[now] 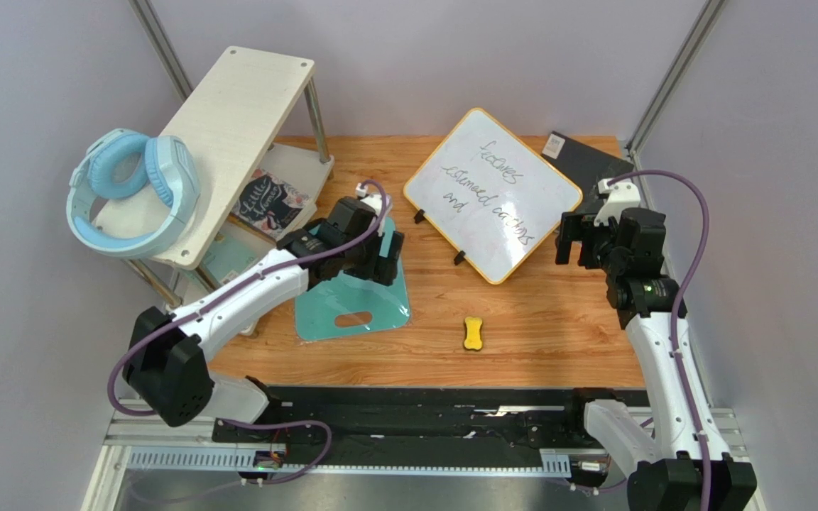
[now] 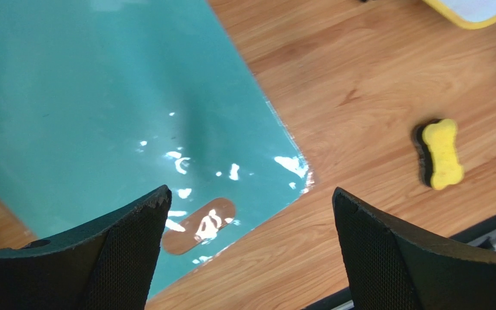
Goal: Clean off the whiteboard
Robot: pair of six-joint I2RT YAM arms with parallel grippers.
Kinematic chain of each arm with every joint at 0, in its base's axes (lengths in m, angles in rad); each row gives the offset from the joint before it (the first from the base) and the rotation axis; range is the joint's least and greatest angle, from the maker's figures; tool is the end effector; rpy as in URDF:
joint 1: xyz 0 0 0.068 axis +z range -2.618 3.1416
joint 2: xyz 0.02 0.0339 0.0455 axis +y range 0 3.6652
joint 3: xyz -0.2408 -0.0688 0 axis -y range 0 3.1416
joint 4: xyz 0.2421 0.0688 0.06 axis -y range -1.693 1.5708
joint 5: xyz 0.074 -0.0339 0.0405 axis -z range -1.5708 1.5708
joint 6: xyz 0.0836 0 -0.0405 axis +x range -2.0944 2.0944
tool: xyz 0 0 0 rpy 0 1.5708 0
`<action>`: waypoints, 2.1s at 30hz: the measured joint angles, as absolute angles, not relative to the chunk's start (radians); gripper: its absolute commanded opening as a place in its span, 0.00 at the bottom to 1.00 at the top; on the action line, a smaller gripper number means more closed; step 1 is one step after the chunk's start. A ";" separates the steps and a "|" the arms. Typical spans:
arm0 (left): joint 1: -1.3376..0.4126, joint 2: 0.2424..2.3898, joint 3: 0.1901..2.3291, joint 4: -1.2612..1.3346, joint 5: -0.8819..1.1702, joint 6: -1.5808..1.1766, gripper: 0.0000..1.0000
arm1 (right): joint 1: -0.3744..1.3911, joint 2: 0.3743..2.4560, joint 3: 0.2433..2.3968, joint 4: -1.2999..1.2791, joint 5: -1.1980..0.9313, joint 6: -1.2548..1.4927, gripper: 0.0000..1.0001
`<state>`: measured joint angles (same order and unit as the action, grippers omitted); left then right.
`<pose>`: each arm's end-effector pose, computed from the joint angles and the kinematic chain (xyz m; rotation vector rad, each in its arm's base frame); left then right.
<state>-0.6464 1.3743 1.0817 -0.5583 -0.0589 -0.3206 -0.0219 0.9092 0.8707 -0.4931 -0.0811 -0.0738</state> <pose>0.2631 -0.1924 0.2189 0.3711 2.4253 -0.3652 0.2520 0.0013 0.2744 -0.1032 2.0981 0.0276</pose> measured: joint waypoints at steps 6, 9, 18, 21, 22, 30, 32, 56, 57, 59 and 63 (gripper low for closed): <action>-0.805 1.574 1.270 -0.571 -0.020 -0.401 0.93 | -0.023 0.909 0.862 -0.495 -0.085 -0.069 0.96; -0.907 1.706 1.414 -0.595 -0.029 -0.471 0.87 | -0.025 0.907 0.857 -0.493 -0.091 -0.067 0.96; -1.066 1.987 1.654 -0.732 -0.026 -0.810 0.68 | -0.045 0.889 0.847 -0.494 -0.109 -0.054 0.97; -1.093 2.059 1.655 -0.749 -0.022 -0.872 0.65 | -0.057 0.874 0.847 -0.494 -0.128 -0.048 0.97; -1.100 2.075 1.655 -0.753 -0.020 -0.886 0.64 | -0.060 0.869 0.847 -0.494 -0.136 -0.047 0.97; -1.128 2.105 1.654 -0.767 -0.026 -0.947 0.55 | -0.076 0.862 0.847 -0.494 -0.162 -0.041 0.97; -1.128 2.105 1.654 -0.767 -0.028 -0.950 0.55 | -0.079 0.862 0.847 -0.494 -0.166 -0.041 0.97; -1.127 2.175 1.780 -0.896 -0.091 -0.969 0.56 | -0.096 0.884 0.847 -0.494 -0.185 -0.033 0.97; -1.127 2.175 1.779 -0.896 -0.094 -0.970 0.56 | -0.096 0.888 0.847 -0.494 -0.186 -0.032 0.97; -1.127 2.175 1.778 -0.898 -0.098 -0.971 0.56 | -0.097 0.894 0.847 -0.494 -0.188 -0.031 0.97; -1.127 2.189 1.802 -0.919 -0.099 -0.971 0.55 | -0.097 0.898 0.848 -0.494 -0.193 -0.030 0.97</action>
<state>-1.1271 2.1887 1.8019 -0.9192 -0.0994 -0.9710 -0.0971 0.8978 0.8478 -0.4938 -0.1932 -0.0303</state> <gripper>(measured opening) 0.555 0.967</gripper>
